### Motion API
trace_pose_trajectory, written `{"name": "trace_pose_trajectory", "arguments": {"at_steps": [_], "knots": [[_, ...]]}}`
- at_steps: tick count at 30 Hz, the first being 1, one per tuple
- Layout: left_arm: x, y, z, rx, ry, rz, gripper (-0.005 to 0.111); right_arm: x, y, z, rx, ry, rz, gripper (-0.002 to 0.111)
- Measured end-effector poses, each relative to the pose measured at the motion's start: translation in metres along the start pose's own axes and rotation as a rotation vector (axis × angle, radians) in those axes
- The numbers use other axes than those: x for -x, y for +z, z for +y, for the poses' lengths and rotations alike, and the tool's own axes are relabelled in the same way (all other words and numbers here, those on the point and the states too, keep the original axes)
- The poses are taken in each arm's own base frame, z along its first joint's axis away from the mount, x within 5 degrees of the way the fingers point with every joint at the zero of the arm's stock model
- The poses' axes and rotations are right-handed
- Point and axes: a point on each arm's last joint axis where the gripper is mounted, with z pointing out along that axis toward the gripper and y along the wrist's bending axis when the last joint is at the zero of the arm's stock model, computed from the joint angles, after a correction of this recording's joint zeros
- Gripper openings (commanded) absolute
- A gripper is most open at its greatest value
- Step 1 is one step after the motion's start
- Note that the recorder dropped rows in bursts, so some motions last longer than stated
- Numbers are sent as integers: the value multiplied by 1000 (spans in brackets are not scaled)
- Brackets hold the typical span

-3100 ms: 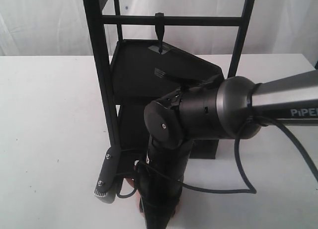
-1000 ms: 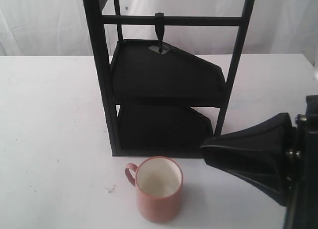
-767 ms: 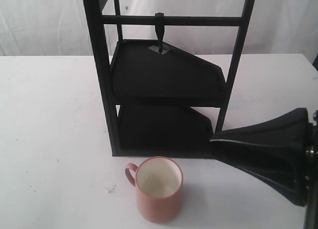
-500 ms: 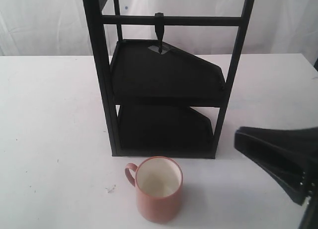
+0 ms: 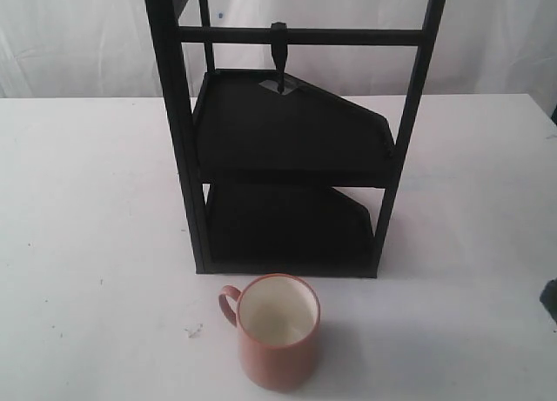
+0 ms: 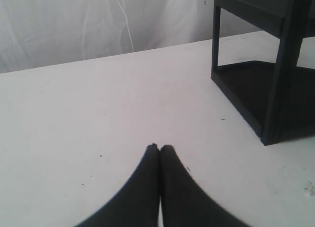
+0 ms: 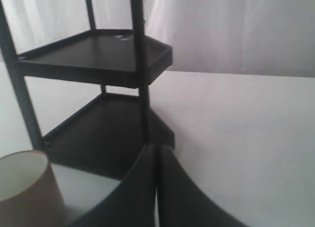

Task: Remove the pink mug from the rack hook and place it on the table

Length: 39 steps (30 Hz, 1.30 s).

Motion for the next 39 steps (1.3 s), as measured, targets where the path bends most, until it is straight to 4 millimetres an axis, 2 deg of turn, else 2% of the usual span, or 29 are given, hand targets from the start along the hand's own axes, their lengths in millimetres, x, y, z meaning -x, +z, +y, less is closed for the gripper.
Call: {"name": "trace_pose_trajectory", "arguments": {"at_steps": [4,8,15,39], "knots": [[0,0,0,0,0,0,0,-3,-3,-7,-127,-7,15,0],[0,0,0,0,0,0,0,-8,-4,-10,-165,-37,71,0],[0,0,0,0,0,0,0,-14,-4,-10,-171,-41,130,0],[0,0,0,0,0,0,0,-14,-5,-10,-171,-44,132,0]]}}
